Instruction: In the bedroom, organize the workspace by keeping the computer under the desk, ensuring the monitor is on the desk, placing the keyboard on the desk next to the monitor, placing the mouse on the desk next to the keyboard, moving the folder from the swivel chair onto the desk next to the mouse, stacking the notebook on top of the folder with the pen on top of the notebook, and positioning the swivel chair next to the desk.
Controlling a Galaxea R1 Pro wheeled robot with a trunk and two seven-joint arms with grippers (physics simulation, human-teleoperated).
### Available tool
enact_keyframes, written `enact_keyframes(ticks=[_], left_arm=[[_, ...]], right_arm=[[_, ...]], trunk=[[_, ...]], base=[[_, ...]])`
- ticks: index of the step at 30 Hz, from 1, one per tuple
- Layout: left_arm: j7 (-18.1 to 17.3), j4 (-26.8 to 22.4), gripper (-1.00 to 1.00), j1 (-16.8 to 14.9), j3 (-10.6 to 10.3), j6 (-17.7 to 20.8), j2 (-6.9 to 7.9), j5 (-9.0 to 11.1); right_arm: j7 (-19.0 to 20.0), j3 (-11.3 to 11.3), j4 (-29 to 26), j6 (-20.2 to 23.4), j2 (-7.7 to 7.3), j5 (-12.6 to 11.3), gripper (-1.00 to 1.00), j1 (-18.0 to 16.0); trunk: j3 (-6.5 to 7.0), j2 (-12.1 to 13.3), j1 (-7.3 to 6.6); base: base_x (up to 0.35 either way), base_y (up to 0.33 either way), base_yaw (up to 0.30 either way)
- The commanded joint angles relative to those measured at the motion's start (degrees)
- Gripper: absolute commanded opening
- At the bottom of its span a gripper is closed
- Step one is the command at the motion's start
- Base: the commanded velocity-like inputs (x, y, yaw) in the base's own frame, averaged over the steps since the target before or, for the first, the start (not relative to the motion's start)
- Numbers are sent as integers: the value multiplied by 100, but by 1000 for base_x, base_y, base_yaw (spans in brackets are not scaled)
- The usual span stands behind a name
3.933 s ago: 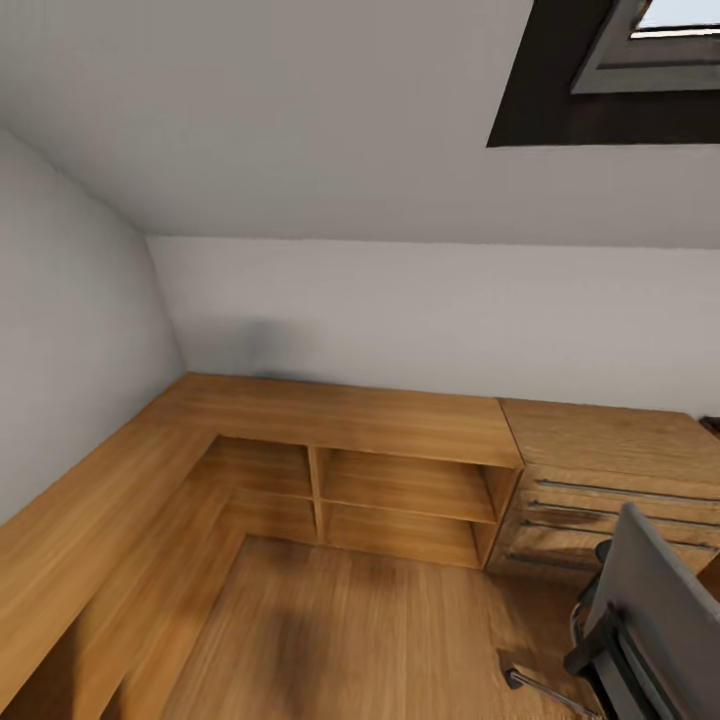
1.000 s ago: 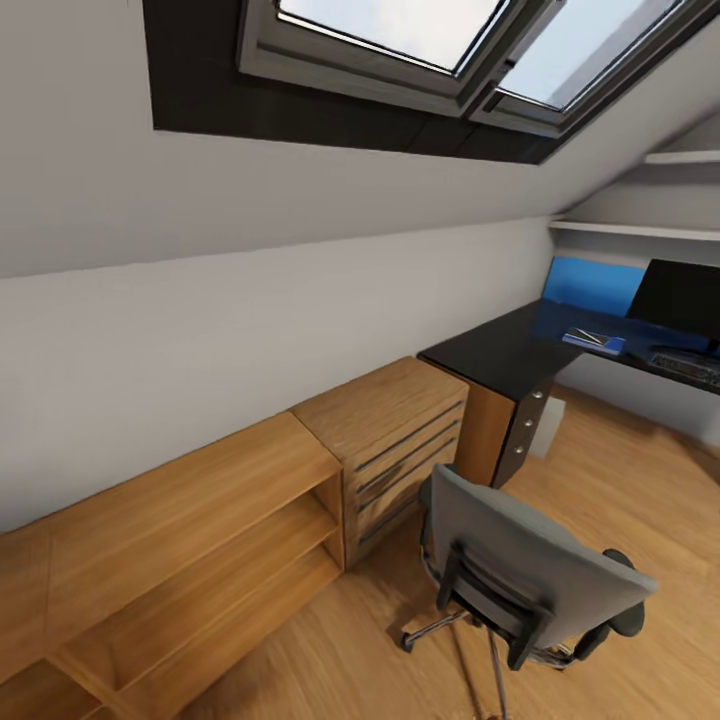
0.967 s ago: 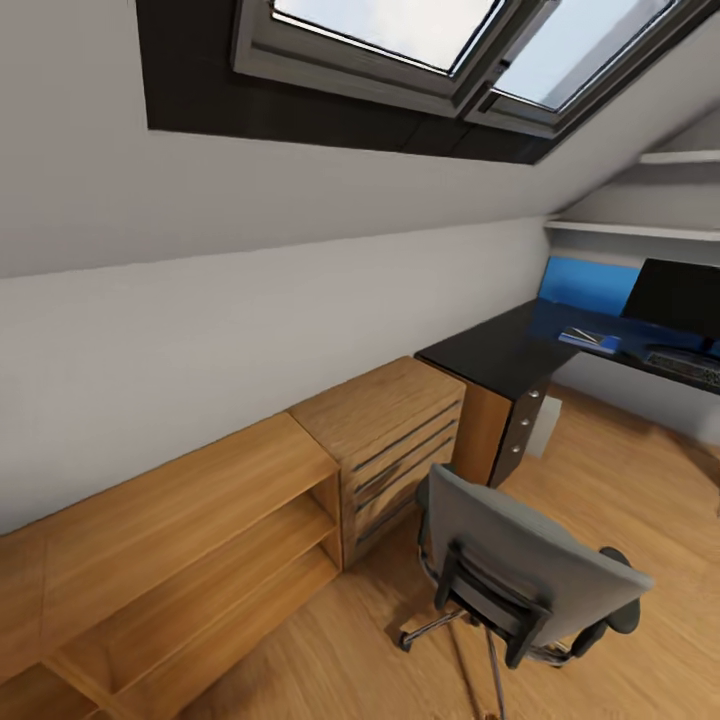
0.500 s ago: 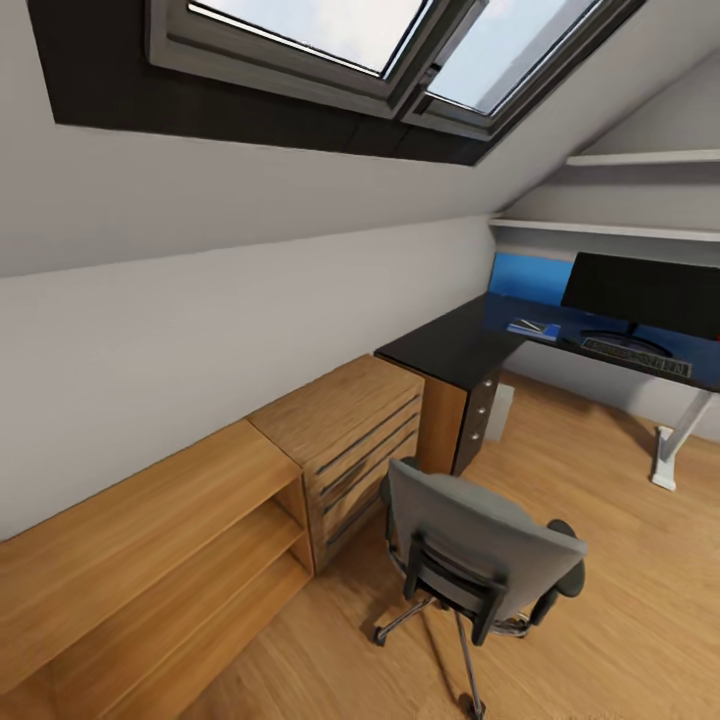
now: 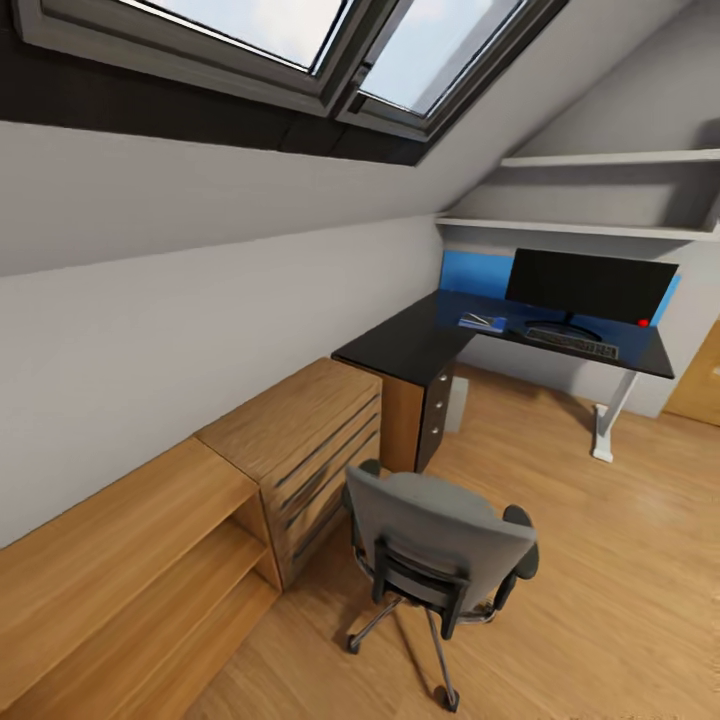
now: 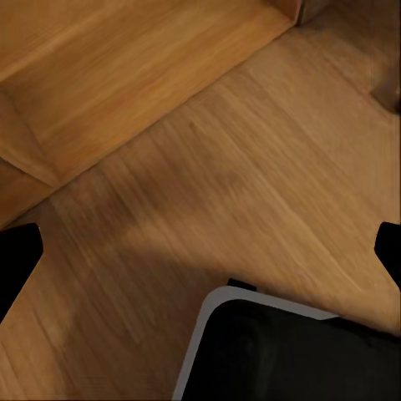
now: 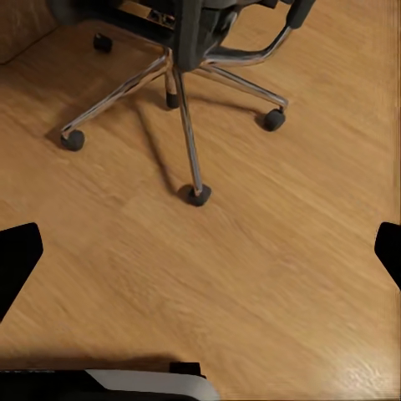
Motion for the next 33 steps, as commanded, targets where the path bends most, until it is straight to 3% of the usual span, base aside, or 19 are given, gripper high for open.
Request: enact_keyframes(ticks=[1, 12, 33], left_arm=[[41, -14, 100, 3, -48, -6, 2, 1], [-28, -14, 100, 3, -48, -3, 0, 8], [-31, -14, 100, 3, -48, 3, -3, 10]], right_arm=[[-23, 51, 8, -17, 3, -36, 100, -6], [-23, 51, 8, -17, 3, -38, 100, -6], [-23, 59, 8, 15, 3, -36, 100, -6]], trunk=[[-10, -10, 6], [-10, -10, 6], [-10, -10, 6]], base=[[252, 82, -300], [210, 35, -300], [11, 14, -300]])
